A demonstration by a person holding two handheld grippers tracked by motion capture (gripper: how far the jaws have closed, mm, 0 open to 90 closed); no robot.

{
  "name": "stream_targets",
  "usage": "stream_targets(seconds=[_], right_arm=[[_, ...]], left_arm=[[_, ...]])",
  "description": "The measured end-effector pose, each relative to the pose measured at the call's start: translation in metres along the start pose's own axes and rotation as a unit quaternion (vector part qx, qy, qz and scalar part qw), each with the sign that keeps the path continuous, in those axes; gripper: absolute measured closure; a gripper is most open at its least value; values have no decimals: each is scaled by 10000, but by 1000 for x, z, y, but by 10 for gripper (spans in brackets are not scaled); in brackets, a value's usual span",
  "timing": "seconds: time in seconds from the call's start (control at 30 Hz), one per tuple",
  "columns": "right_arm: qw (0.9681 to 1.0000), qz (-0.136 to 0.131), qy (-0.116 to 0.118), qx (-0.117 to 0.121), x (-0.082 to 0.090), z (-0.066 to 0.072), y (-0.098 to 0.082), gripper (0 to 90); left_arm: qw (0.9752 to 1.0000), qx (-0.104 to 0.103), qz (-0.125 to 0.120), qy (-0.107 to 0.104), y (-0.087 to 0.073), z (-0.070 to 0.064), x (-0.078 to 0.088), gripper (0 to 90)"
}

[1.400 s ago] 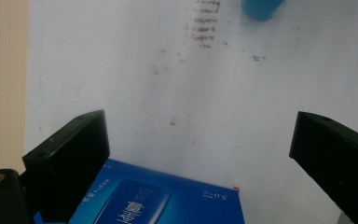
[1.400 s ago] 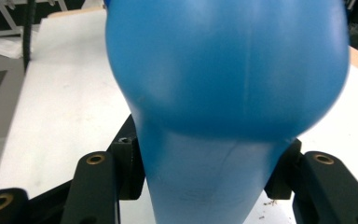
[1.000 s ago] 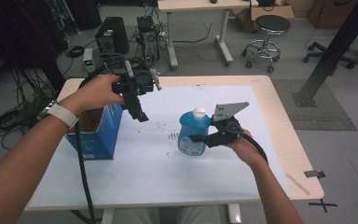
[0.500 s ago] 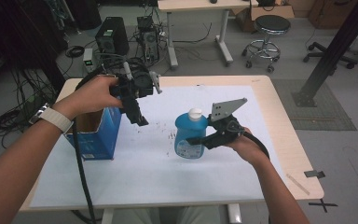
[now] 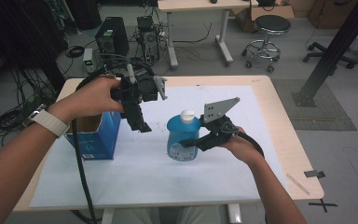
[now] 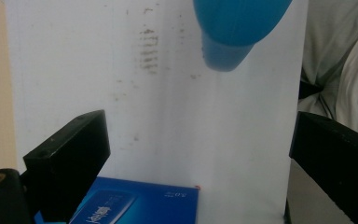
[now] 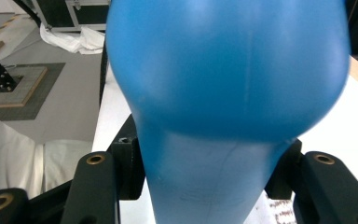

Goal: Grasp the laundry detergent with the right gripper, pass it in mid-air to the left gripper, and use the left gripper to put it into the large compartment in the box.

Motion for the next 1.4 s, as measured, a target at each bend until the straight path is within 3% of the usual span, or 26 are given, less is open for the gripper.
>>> stream_targets(seconds=[0.53,0.9,1.4], right_arm=[[9989,191,212,378,-22,8,23,449],[9982,136,326,488,-35,9,35,449],[9978,152,382,513,-46,9,42,449]], left_arm=[[9996,-80,-31,-264,-1,-14,6,58],[9983,-51,-259,-512,-1,-17,12,57],[9986,-99,-141,-494,5,-17,6,58]])
Point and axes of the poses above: each handheld gripper's, and its own axes: x roughly backward along the jaws, y roughly out of its top, z roughly to its left, the point moved 7 cm from there along -x, roughly forward along the jaws, and after that the axes turned 4 degrees about z, right-handed, at the moved point
